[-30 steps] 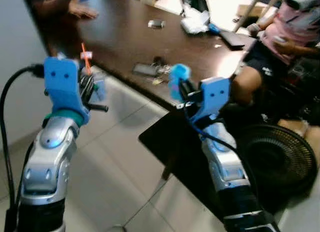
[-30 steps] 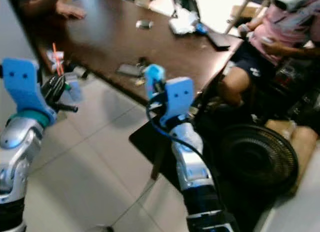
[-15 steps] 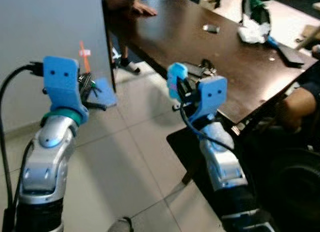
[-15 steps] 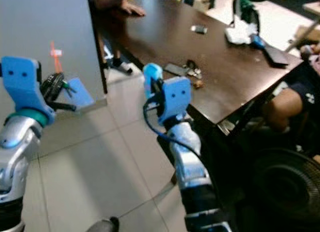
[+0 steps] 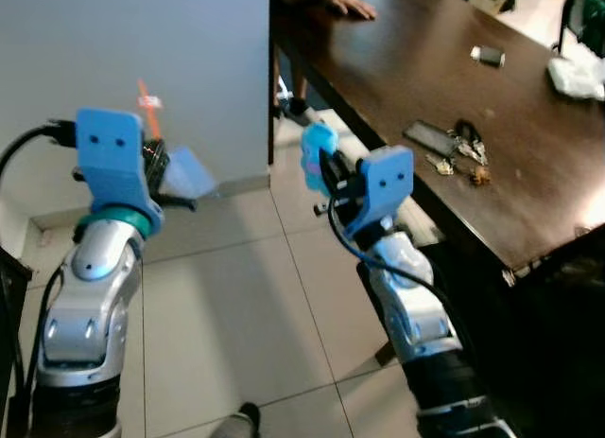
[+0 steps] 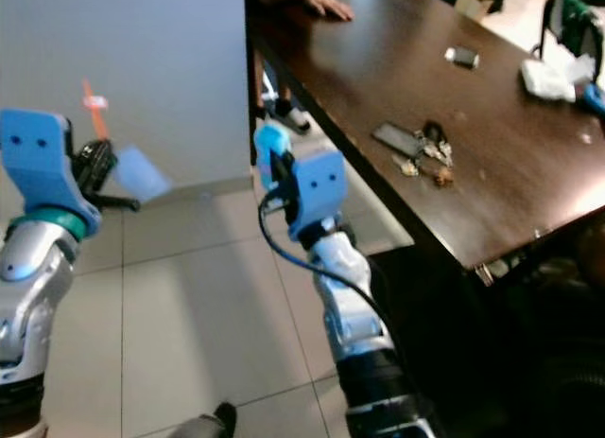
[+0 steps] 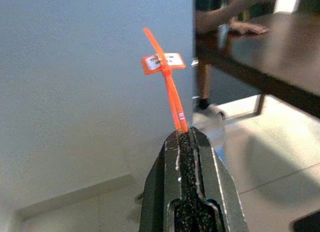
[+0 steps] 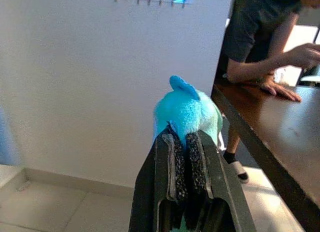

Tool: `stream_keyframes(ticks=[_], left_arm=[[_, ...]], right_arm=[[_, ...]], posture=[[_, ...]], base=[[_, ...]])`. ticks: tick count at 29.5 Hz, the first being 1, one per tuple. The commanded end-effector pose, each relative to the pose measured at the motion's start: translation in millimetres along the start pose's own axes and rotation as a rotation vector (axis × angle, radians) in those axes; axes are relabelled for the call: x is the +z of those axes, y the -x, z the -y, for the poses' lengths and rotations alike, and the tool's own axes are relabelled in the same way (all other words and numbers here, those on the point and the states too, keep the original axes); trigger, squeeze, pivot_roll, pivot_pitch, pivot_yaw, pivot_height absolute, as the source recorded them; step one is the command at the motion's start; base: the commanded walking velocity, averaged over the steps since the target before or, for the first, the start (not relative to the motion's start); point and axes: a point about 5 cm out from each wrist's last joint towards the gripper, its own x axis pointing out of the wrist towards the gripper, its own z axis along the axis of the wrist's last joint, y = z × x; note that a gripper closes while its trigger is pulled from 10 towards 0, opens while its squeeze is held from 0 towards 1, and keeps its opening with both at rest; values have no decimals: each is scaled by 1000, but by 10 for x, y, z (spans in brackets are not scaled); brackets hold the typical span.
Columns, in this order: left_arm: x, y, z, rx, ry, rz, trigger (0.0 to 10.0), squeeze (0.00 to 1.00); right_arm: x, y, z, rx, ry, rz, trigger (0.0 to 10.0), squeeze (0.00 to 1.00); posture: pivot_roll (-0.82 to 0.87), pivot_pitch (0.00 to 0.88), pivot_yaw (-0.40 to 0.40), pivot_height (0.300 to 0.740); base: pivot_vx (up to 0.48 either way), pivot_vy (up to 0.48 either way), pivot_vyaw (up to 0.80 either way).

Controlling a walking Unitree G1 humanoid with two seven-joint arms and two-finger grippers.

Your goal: Hang keys on a hook

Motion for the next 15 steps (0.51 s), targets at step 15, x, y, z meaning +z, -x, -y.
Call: stream_keyframes(ticks=[15], left_arm=[[-31, 11, -70, 28, -20, -5, 10000, 0]], right_arm=[[-24, -1, -33, -4, -17, -6, 10000, 0]], posture=[[138, 0, 34, 740]], base=[[168, 0, 511]])
